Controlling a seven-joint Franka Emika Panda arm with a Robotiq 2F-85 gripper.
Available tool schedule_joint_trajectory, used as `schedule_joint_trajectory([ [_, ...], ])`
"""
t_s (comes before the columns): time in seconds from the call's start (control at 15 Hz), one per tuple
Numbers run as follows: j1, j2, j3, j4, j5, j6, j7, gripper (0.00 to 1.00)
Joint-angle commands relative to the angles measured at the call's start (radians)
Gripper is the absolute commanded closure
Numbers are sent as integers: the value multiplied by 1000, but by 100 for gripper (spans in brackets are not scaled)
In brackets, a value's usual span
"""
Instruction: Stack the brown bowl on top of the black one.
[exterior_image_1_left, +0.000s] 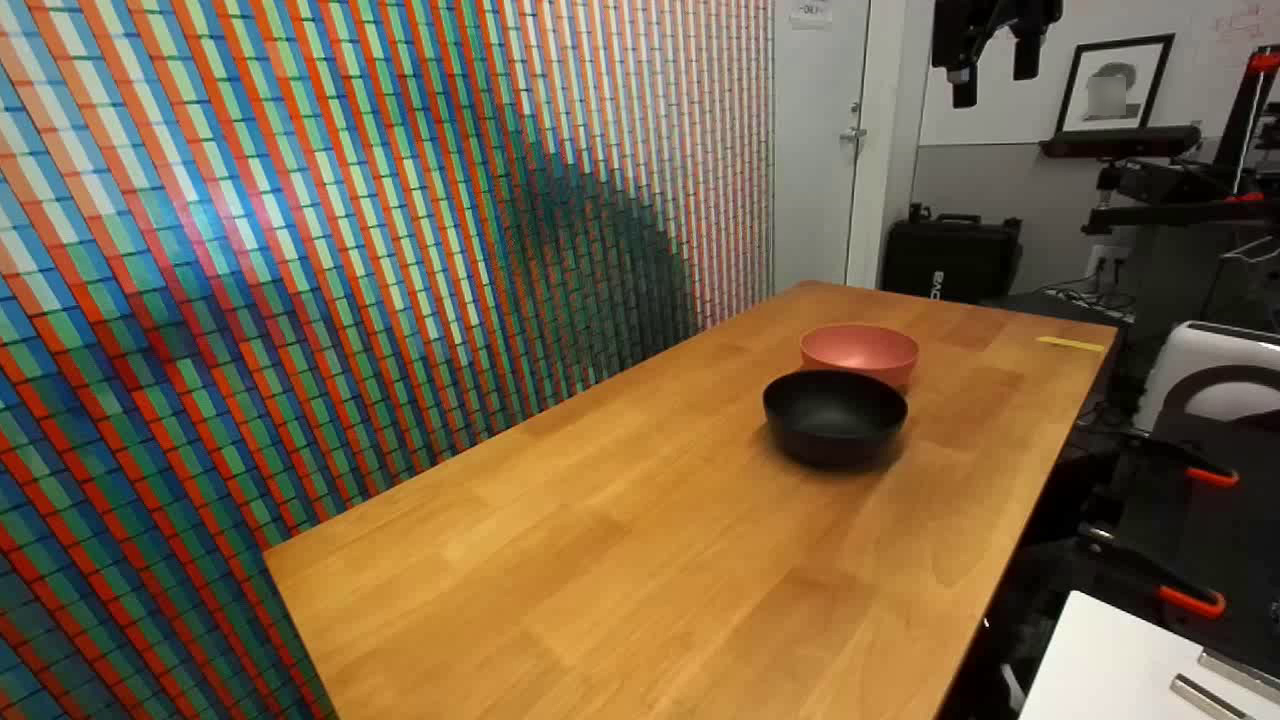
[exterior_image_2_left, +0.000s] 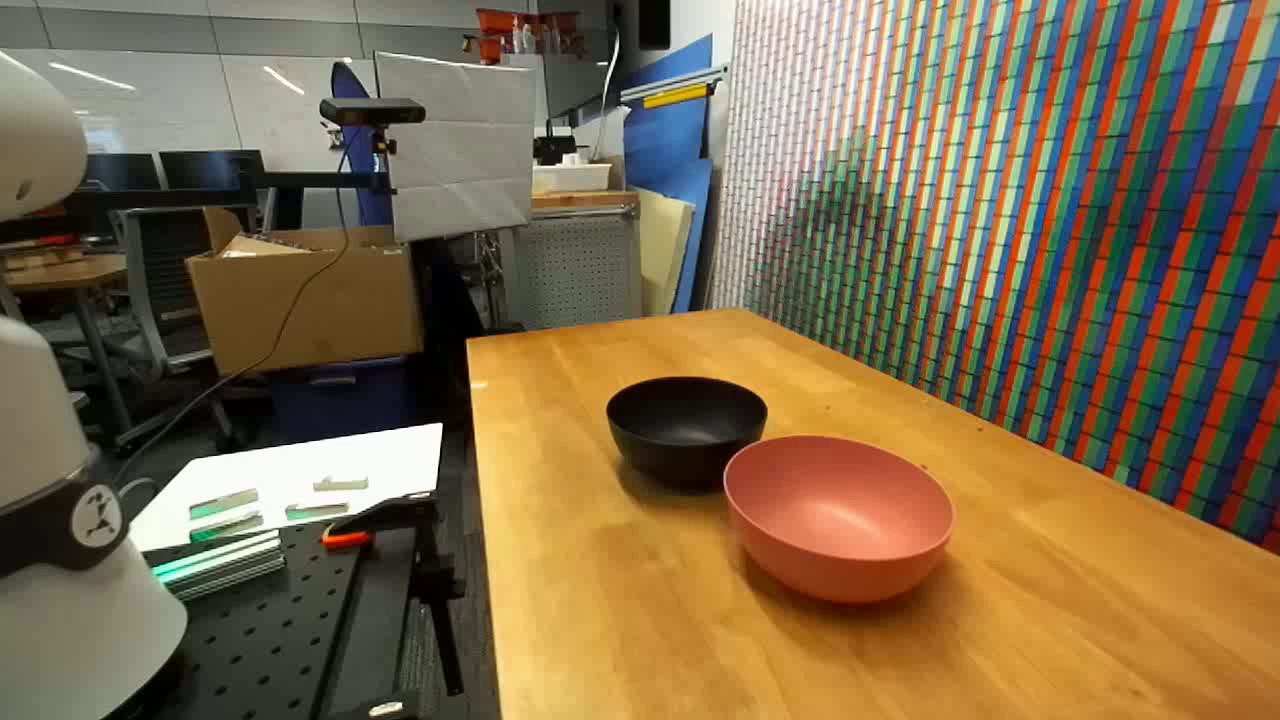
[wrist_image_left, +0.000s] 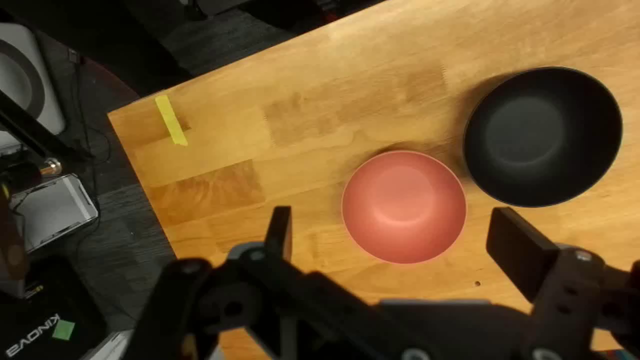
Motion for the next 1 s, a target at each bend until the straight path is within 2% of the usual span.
schedule_joint_trajectory([
  [0.0, 25, 2, -21, 3, -8, -2, 7, 0],
  [0.27, 25, 1, -21, 7, -8, -2, 7, 0],
  [0.47, 23, 48, 10, 46, -48, 42, 76, 0],
  [0.73, 17, 188, 61, 132, -160, 155, 233, 0],
  [0.93, 40, 312, 63, 200, -216, 175, 288, 0],
])
